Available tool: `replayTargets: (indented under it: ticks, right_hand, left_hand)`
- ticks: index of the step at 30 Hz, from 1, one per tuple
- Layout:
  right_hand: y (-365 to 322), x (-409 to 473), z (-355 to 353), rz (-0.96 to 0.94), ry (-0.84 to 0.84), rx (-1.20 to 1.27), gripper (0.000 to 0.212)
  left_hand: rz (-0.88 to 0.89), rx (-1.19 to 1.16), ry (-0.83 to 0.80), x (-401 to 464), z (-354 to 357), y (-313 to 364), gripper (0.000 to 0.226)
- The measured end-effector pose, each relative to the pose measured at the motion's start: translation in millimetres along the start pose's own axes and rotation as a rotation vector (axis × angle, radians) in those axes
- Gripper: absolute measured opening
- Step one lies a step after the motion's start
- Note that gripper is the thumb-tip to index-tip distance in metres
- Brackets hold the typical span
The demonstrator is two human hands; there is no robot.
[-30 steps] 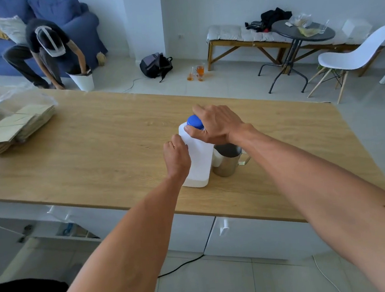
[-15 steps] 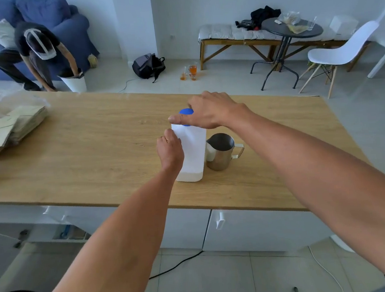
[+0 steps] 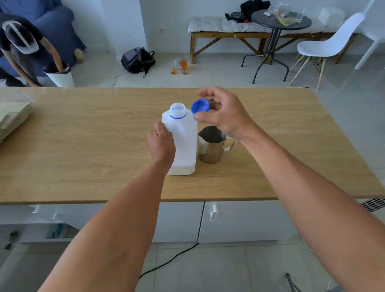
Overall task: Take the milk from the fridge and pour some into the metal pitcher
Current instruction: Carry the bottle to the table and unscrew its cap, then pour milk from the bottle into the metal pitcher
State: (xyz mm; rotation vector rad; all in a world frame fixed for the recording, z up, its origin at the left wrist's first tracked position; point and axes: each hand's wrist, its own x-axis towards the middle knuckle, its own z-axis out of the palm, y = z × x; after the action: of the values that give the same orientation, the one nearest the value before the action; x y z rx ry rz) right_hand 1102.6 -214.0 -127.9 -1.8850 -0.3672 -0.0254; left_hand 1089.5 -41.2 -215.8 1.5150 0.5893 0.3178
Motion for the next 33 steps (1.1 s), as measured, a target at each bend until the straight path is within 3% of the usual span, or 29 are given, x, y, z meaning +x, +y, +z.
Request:
replayTargets:
  ticks: [2,5,13,18,22,27,29,33]
  right_hand:
    - [36.5,-29.7,5.8,0.09,0.122,0.106,0.045]
    - [89.4,-67.1,20.5,0.27,0.244,0.053,0.039]
    - [171.3,-94.1,52.4,0.383,0.211,-0.321,0.029]
    - [183.5,-92.2,60.5,0.375,0.175,-0.501,0.033]
    - [180.8,-93.6,58.4,0.382,0.208,-0.478,0.048]
    - [158.5,-71.1,32.1,0.285,0.438,-0.306,0.02]
    - [150.6,-51.5,17.2,0.248,0.486,-0.319,0.02]
    - [143.7,-11.2,-7.0,0.45,0.289,-0.314,0.035]
  left_hand:
    - [0.005,-0.01,-0.004,0.6,0.8,-1.0,0.033]
    - [-0.005,-0.023,-0.001,-0.2,2.2,-2.2,0.033]
    - [0.031,0.022,0.0,0.9,2.4,-2.8,0.028]
    - [0.023,0.016,-0.001,4.6,3.5,-3.8,0.037]
    - [0.027,0.002,-0.006,4.4,3.2,-4.1,0.036]
    - [0.014,-0.019,0.001,2.8,2.5,-3.0,0.027]
    - [-0.001,-0.028,0.004,3.3,2.5,-3.5,0.026]
    - [-0.008,-0.021,-0.007,3.7,2.3,-4.5,0.024]
